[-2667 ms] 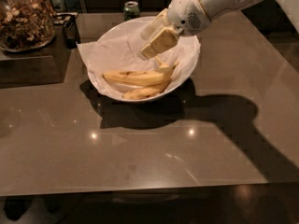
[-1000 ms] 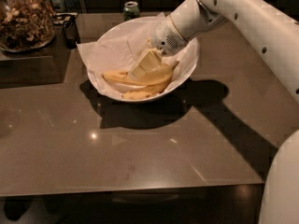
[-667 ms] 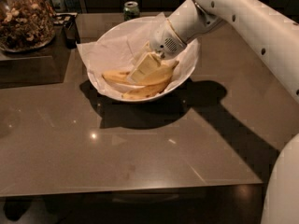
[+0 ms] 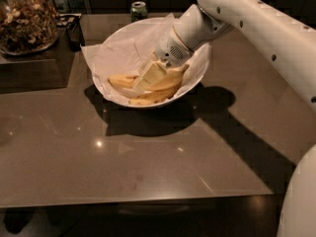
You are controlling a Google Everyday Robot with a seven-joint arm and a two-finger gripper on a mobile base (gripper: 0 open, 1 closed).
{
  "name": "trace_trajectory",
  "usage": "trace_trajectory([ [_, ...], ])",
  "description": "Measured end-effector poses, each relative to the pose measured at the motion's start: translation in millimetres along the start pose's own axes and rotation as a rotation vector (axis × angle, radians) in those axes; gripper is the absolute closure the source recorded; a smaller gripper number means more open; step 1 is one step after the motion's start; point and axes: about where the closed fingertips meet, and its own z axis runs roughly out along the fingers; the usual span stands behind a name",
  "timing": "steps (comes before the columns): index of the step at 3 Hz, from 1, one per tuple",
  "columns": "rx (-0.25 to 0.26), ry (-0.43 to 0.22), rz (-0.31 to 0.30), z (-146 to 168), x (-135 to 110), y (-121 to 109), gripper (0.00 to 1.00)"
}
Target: Pick banana from white bowl
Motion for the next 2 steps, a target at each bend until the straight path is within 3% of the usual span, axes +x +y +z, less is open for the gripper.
trace_trajectory([
  [1,0.012,0.010,0.012,3.2,5.3,-4.6,0.61],
  [2,0.015,0.012,0.015,3.7,6.7,-5.4,0.84],
])
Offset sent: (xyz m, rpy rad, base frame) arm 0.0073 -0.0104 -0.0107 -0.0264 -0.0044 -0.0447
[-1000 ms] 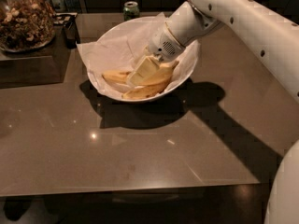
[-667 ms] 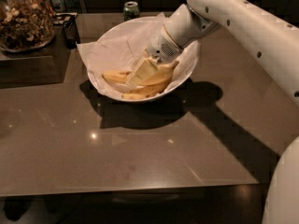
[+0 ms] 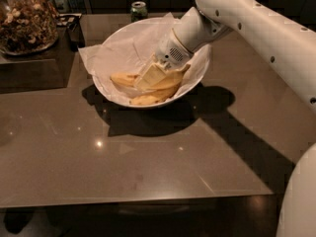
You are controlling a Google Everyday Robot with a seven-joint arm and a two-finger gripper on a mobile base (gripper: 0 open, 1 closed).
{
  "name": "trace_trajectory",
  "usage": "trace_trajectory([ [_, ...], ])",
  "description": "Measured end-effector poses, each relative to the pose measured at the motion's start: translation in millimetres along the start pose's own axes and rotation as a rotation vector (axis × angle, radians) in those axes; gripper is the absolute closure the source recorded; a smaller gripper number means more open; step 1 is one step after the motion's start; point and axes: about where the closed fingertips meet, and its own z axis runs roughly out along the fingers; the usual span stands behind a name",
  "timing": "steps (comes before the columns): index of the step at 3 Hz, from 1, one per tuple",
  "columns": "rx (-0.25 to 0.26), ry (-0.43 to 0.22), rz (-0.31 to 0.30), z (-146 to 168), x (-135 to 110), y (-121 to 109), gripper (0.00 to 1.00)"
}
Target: Pick banana from white bowl
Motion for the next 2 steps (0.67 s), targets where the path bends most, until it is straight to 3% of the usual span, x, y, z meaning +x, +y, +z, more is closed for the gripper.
trace_trajectory([
  [1,0.004,0.001,0.000,-0.7,0.7,0.1,1.00],
  [2,0.027,-0.059,-0.038,-24.3,-7.1,5.9,1.00],
])
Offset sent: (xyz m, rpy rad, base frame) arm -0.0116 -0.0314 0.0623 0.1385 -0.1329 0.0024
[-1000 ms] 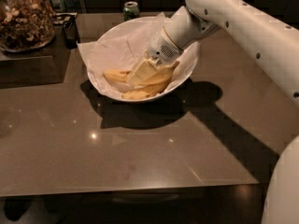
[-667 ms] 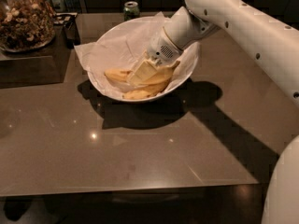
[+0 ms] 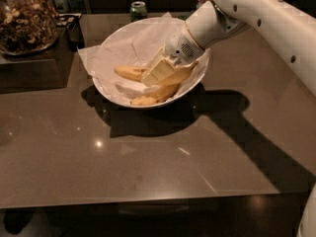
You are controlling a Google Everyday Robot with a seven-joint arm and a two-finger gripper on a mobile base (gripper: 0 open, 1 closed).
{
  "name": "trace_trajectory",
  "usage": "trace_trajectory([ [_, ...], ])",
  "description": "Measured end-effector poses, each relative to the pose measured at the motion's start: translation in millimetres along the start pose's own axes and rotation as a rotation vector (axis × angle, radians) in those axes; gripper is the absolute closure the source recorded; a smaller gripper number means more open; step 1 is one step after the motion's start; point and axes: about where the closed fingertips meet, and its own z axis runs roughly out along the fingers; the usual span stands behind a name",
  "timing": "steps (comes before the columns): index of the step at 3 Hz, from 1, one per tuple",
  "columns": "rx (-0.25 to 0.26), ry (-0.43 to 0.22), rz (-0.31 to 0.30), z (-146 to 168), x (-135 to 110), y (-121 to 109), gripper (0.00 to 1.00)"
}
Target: Pick banana from white bowl
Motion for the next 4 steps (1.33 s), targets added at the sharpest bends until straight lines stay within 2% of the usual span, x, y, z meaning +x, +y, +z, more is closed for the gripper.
trace_trajectory([
  [1,0.044,-0.095,-0.100,-41.6,-23.4,15.4,1.00],
  [2,0.081,-0.186,-0.217,-84.4,-43.0,40.6,1.00],
  [3,0.140,-0.222,-0.280,-126.0,-47.2,72.7,1.00],
  [4,0.198,-0.248,-0.303,-157.1,-44.0,105.4,1.00],
])
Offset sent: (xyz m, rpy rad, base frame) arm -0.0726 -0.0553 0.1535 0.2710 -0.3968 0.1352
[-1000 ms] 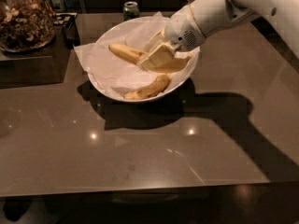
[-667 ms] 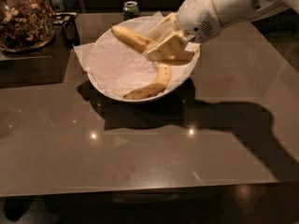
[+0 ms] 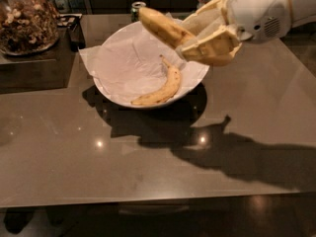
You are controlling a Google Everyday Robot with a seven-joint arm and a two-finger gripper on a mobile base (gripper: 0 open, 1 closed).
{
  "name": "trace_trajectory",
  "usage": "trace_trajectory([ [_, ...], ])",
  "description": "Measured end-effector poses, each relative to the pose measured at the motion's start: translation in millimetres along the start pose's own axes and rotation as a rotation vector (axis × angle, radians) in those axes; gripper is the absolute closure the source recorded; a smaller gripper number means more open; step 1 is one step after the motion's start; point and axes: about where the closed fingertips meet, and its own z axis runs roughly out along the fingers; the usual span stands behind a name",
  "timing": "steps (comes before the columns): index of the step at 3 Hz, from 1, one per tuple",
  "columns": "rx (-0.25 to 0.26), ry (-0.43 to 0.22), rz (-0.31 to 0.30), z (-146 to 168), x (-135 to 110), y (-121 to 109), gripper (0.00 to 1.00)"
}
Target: Pick banana from white bowl
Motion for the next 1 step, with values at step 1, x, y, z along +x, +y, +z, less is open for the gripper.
trace_trajectory([
  [1,0.044,-0.018,-0.007,-25.0,-6.2,17.1,1.00],
])
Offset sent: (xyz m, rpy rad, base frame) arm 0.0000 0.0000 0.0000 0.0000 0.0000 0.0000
